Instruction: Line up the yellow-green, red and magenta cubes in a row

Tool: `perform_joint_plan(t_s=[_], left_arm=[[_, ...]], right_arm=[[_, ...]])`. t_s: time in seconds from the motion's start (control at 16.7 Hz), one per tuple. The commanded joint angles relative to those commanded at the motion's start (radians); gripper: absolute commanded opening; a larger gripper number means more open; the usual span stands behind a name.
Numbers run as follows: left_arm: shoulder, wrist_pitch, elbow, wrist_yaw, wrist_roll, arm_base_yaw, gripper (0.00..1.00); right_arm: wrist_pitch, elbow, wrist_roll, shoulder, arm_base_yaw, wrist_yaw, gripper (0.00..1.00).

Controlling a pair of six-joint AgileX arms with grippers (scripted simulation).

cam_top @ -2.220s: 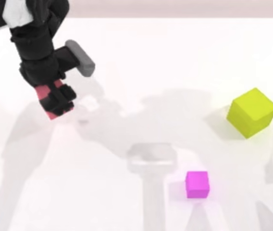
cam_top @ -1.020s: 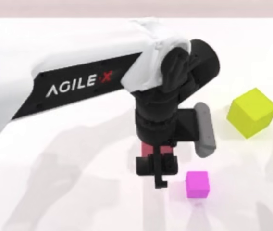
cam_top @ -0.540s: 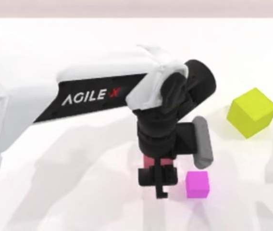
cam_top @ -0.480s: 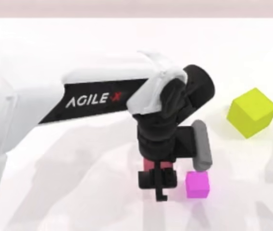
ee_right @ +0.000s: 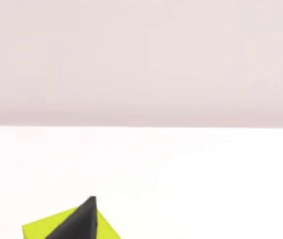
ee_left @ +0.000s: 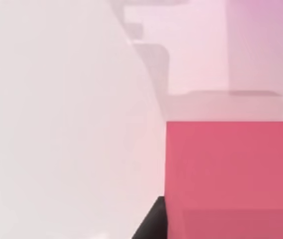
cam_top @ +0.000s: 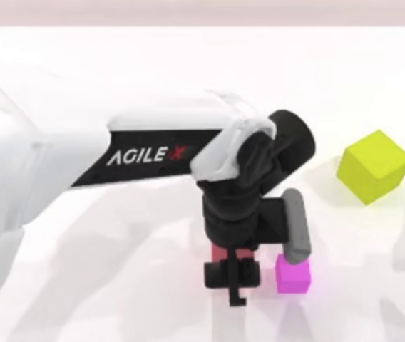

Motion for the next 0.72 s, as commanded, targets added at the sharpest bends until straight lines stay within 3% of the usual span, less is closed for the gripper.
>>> perform_joint_plan(t_s=[0.66, 0.72], left_arm=[[0.0, 0.0, 0.0, 0.0, 0.0, 0.0, 0.98], [0.0, 0.0, 0.0, 0.0, 0.0, 0.0, 1.0]], right_arm=[[0.0, 0.0, 0.0, 0.0, 0.0, 0.0, 1.0], [0.0, 0.0, 0.0, 0.0, 0.0, 0.0, 1.0]])
